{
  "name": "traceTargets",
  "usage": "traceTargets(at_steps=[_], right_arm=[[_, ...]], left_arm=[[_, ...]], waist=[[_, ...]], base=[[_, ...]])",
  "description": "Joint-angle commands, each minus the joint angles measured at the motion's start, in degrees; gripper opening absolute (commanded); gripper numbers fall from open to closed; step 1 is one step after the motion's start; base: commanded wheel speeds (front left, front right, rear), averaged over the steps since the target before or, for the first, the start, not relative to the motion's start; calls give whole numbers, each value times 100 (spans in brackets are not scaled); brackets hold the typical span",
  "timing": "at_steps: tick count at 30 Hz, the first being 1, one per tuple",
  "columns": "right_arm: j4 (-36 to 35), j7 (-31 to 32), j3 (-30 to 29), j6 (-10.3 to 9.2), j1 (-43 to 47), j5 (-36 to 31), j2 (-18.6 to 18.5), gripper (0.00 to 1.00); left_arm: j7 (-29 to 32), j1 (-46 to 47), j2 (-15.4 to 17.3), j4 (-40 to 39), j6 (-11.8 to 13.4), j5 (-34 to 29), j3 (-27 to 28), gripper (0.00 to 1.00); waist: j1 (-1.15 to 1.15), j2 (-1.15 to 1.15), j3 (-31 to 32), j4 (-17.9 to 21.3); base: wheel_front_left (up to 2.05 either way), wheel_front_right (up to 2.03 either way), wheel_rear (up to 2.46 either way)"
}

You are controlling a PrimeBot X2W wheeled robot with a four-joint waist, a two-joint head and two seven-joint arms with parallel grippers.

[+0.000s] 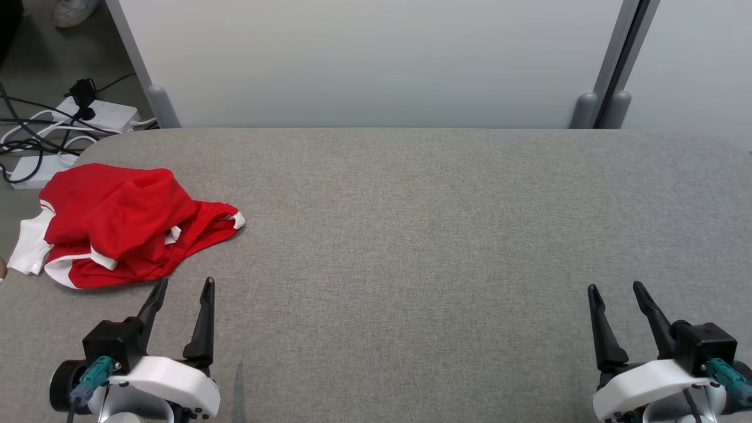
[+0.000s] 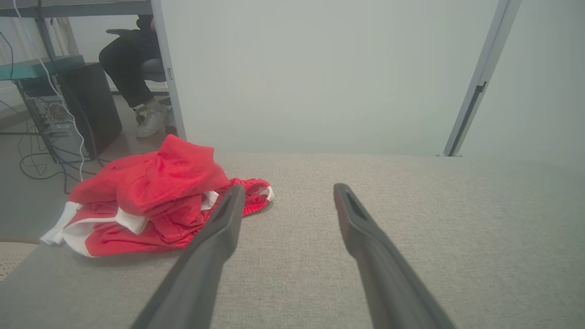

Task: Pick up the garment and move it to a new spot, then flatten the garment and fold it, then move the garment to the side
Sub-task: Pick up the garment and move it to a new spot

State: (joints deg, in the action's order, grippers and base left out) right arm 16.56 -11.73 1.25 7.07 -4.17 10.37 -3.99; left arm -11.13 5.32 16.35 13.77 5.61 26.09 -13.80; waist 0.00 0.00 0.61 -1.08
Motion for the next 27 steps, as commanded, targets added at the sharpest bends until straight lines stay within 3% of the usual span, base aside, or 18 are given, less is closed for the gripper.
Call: traceTargets(at_steps=[1, 16, 22, 27], right_arm=[[-110, -118, 166, 41, -199, -124, -81, 100], [-30, -239, 227, 42, -237, -161, -126, 100], [-74, -241, 337, 42, -283, -126, -145, 100], [-113, -207, 581, 42, -370, -68, -151, 100]], left_arm=[[-60, 390, 199, -114, 59, -183, 177, 100], [-50, 472, 218, -58, 105, -244, 113, 100], [-54, 520, 175, -26, 118, -175, 120, 100], [-89, 526, 137, 1, 153, -163, 95, 100]], waist=[[0, 0, 0, -5], [0, 0, -27, -264], [0, 0, -31, -589], [0, 0, -30, -1162]], base=[[0, 0, 0], [0, 0, 0], [0, 0, 0], [0, 0, 0]])
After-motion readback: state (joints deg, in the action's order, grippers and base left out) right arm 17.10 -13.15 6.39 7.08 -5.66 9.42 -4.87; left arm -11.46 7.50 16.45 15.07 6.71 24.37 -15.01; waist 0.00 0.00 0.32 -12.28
